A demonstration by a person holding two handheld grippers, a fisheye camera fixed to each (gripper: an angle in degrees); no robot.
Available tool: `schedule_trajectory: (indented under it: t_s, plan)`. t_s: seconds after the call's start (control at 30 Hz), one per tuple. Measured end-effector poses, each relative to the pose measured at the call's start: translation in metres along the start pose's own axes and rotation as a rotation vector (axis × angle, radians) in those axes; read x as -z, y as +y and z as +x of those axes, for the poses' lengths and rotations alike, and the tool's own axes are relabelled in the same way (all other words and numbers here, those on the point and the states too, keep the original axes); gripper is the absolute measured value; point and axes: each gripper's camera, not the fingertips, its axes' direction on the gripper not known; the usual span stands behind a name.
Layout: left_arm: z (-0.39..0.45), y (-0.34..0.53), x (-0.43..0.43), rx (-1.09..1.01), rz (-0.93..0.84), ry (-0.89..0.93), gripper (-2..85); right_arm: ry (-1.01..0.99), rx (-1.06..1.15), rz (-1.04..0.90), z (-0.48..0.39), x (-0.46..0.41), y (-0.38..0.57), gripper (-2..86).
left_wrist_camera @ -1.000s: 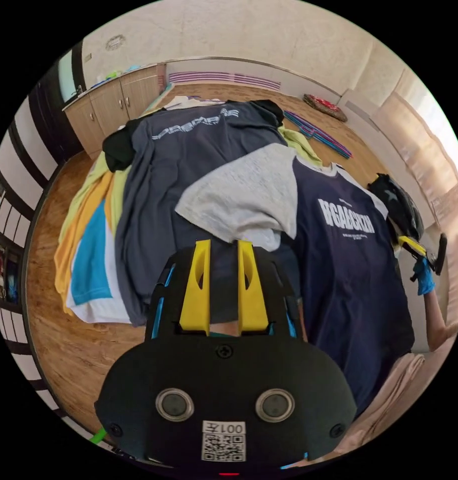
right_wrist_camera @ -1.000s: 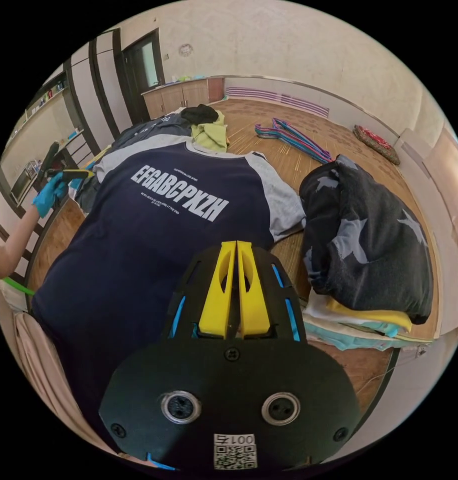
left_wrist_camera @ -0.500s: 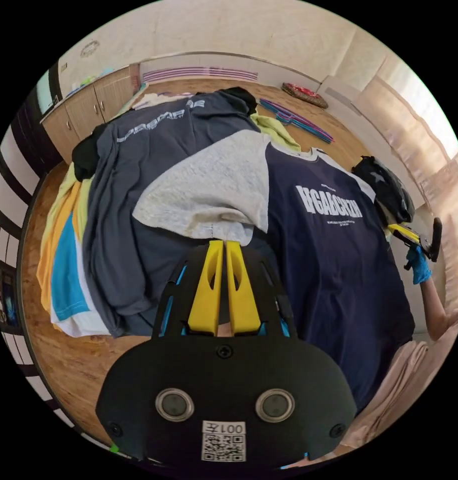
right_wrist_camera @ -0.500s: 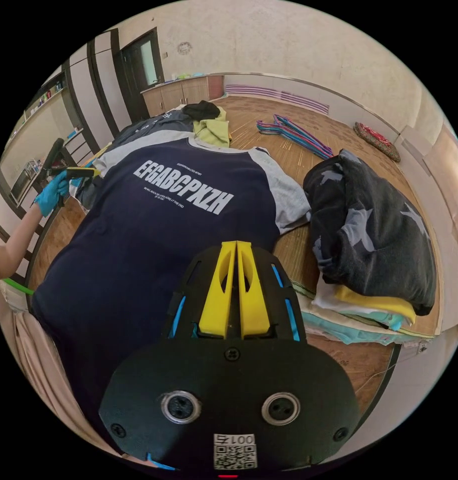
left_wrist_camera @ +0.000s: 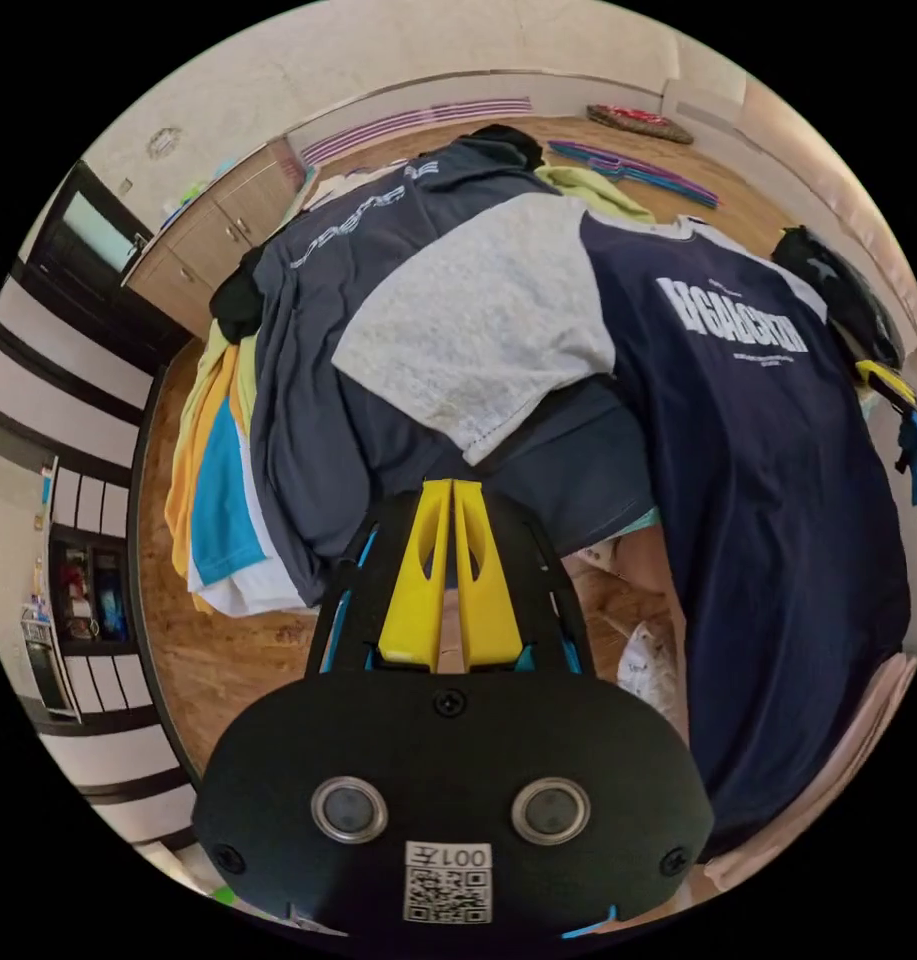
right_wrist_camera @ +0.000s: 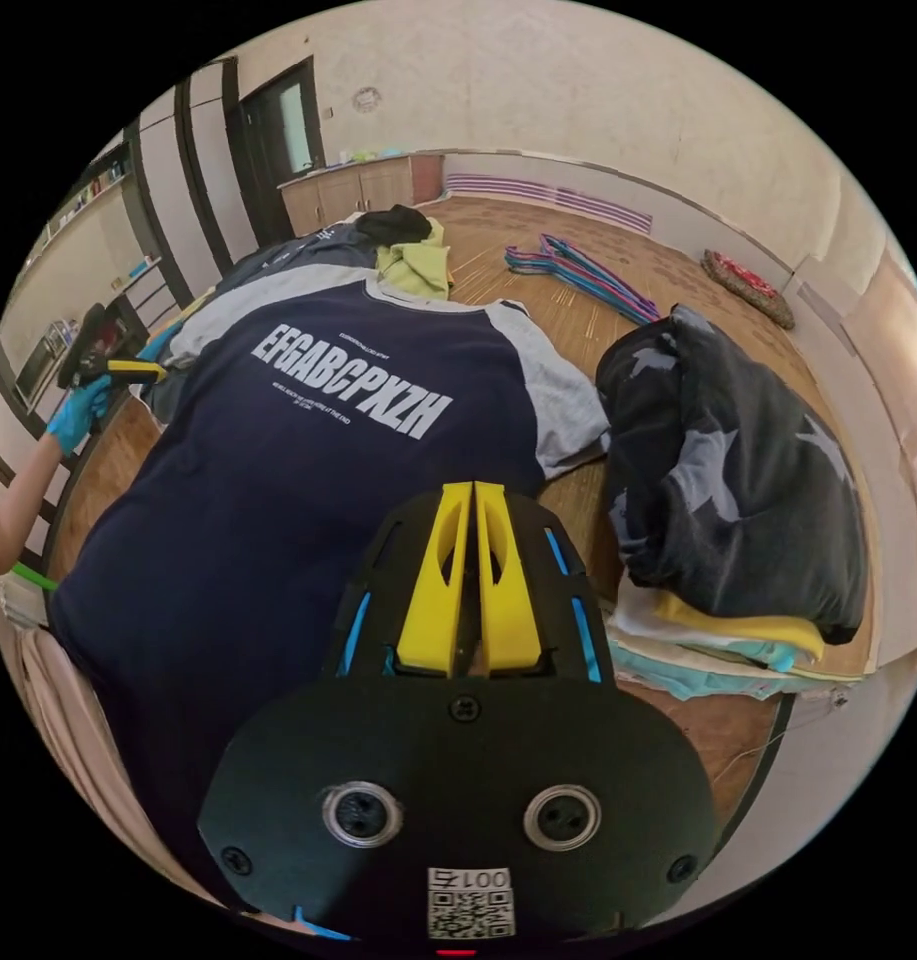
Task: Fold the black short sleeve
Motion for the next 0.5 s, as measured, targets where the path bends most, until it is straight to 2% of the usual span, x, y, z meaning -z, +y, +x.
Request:
schedule_trajectory:
  t_s: [0.1, 0.23, 0.33, 0.5]
  plan:
    - [0.004, 0.005, 0.006, 0.049, 0.041, 0.046, -1.6, 0.054, -0.016, 0.005, 0.012, -0.001, -0.013, 3.2]
    - [0.009, 0.003, 0.026, 0.123, 0.128, 0.077, -1.5, 0.063, -0.146, 0.001, 0.039, -0.019, -0.038, 8.0]
    - [0.024, -0.009, 0.041, 0.104, 0.192, 0.102, -1.4, 0.114, -0.317, -0.070, 0.057, -0.042, -0.051, 10.5]
    - [0.064, -0.037, 0.055, 0.003, 0.277, 0.179, -1.4, 0.110, -0.477, -0.080, 0.075, -0.067, -0.058, 11.3]
